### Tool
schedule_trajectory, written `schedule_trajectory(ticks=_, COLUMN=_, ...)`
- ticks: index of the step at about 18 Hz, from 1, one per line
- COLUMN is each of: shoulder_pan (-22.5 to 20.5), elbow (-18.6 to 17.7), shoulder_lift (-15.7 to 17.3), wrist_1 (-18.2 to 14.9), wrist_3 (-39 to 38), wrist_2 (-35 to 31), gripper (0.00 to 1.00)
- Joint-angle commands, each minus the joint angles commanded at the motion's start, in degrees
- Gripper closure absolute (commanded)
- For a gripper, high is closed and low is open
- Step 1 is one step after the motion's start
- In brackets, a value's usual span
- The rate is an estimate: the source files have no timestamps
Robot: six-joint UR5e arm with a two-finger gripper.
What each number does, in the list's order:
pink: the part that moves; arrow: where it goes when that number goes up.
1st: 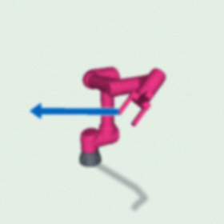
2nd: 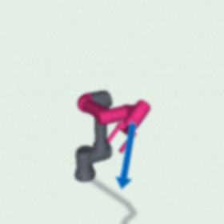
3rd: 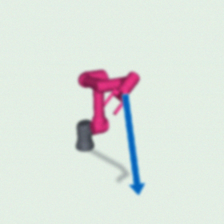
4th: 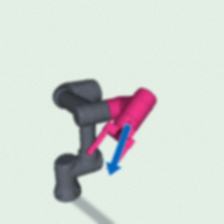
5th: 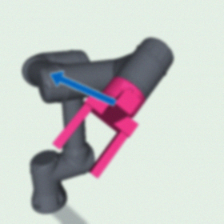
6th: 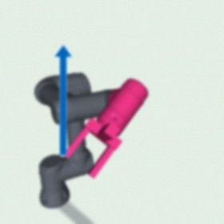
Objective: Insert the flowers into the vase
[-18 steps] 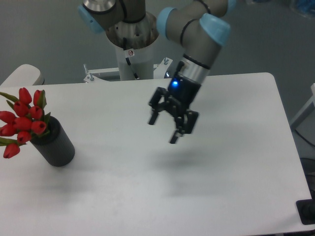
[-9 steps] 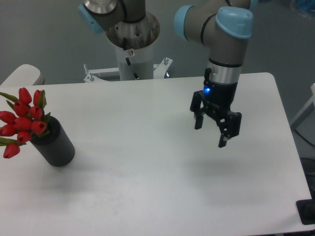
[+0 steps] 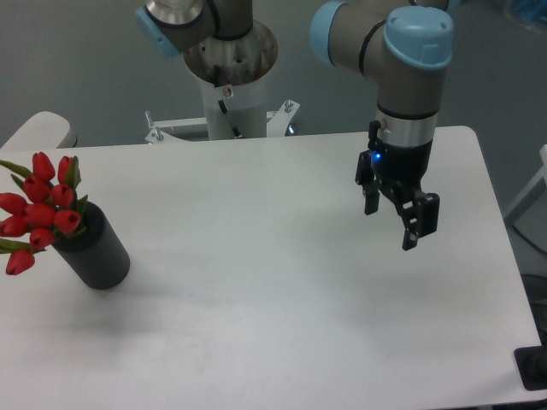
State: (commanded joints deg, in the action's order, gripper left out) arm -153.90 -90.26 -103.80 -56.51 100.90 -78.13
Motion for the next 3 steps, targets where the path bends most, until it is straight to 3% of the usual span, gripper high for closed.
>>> schedule_trajectory(ticks=3, shoulder_pan=-0.09, elbow=0.18, shoulder_lift=0.0, wrist_1=-0.09, wrist_3=0.0, wrist_2=0.0, gripper=0.0)
